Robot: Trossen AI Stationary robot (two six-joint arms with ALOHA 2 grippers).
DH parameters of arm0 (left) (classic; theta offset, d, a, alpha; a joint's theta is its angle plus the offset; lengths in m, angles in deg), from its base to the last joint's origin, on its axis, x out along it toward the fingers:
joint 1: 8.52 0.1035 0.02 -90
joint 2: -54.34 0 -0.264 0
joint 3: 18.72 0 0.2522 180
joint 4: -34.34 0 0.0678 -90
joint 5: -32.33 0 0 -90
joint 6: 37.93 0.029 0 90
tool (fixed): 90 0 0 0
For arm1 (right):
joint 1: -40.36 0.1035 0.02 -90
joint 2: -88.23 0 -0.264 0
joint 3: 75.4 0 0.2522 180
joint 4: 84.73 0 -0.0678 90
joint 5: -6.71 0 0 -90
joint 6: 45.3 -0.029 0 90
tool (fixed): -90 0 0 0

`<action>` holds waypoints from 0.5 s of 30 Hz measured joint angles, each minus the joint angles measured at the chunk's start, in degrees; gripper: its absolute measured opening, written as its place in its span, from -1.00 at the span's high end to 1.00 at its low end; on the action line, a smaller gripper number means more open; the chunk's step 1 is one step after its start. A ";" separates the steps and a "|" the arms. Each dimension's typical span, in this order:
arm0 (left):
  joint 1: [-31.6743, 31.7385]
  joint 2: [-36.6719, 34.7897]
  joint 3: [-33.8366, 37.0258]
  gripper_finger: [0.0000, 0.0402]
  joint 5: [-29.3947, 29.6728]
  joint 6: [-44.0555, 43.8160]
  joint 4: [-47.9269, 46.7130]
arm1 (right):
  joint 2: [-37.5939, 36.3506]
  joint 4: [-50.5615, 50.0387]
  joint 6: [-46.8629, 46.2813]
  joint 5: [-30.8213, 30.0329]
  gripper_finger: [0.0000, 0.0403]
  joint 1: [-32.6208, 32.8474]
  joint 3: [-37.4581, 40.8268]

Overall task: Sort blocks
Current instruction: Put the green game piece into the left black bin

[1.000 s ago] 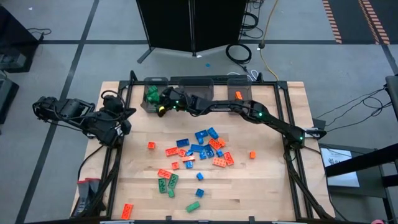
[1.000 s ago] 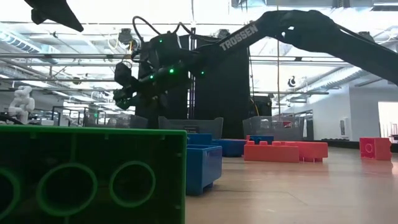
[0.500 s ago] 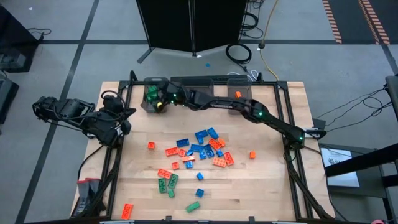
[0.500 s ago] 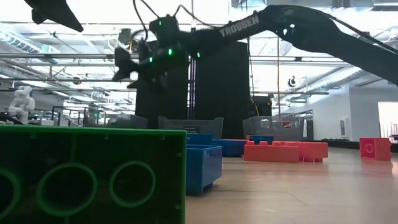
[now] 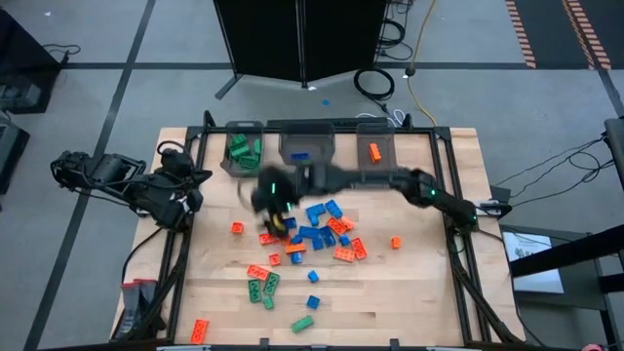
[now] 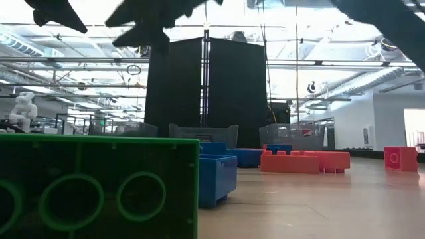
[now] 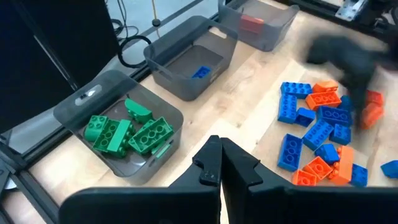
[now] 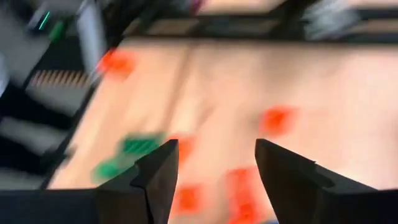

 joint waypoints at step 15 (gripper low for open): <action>0.00 -0.42 0.00 1.00 -0.31 0.00 0.01 | 0.94 -15.66 -0.15 -7.42 -0.02 20.77 -0.09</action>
